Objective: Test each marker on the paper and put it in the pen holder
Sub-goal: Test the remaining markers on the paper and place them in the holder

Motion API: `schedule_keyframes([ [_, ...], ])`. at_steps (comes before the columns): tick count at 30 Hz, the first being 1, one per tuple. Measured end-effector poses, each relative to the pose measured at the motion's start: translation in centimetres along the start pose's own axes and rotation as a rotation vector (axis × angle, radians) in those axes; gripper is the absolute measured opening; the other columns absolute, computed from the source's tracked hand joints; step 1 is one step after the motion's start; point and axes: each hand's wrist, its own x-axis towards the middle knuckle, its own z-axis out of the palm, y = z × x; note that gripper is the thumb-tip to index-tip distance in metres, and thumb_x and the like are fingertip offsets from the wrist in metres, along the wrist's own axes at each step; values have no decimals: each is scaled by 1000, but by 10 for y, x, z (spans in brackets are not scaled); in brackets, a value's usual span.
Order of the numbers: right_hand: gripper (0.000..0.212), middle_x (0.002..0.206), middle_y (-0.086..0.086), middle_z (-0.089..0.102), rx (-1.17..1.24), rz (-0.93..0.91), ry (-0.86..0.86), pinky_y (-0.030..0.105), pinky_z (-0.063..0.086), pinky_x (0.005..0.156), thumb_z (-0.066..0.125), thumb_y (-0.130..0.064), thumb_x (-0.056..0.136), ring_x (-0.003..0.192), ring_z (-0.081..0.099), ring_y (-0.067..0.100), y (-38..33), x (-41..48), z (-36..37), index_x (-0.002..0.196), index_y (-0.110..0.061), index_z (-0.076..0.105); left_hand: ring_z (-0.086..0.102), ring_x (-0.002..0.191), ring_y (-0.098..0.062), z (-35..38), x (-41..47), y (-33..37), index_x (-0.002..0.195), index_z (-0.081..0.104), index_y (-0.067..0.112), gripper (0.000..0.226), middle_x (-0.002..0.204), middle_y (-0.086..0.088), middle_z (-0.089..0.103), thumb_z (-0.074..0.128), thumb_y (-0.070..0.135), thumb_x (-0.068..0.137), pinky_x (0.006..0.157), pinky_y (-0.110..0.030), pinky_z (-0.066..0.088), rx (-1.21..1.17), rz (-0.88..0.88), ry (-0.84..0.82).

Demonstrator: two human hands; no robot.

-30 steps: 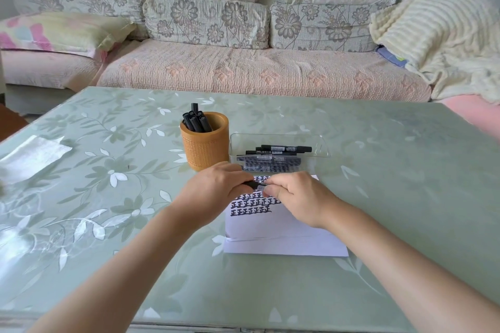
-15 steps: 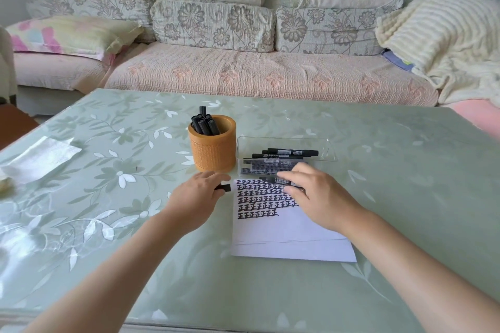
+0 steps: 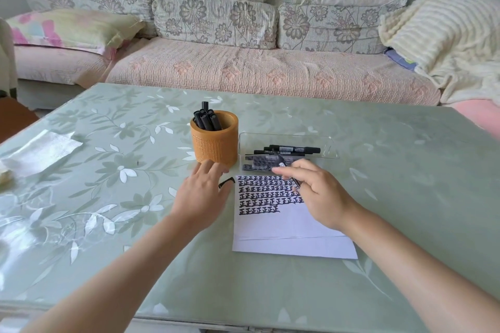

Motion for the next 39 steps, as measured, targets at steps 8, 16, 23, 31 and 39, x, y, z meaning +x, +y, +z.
schedule_keyframes([
  [8,26,97,-2,57,32,-25,27,24,42,68,72,-19,87,71,51,11,1,-11,4,106,-34,63,51,86,-18,-1,-29,42,98,65,25,15,94,6,54,52,31,93,73,-33,45,-139,474,-45],
  [16,14,85,10,66,466,274,60,28,41,44,59,-11,86,59,63,25,4,-20,11,98,-17,59,52,83,-16,9,-45,45,94,69,33,12,92,8,54,60,37,88,66,-29,46,-149,520,-108],
  [23,16,58,11,59,439,365,147,28,41,45,66,-1,84,43,51,21,16,-19,19,77,-2,53,51,85,-15,10,-45,45,98,68,34,16,91,9,54,59,40,87,67,-28,45,-122,493,-118],
  [31,23,57,3,49,375,263,137,27,31,49,65,-10,71,50,40,18,23,-20,25,65,-13,44,50,84,-15,9,-44,47,99,68,33,18,90,11,54,57,41,87,69,-25,42,-111,471,-123],
  [39,24,61,-1,49,314,204,123,29,32,54,65,-17,72,58,41,14,25,-22,27,66,-12,42,50,83,-15,10,-45,47,98,69,32,18,90,11,54,58,41,87,69,-25,41,-118,460,-125],
])
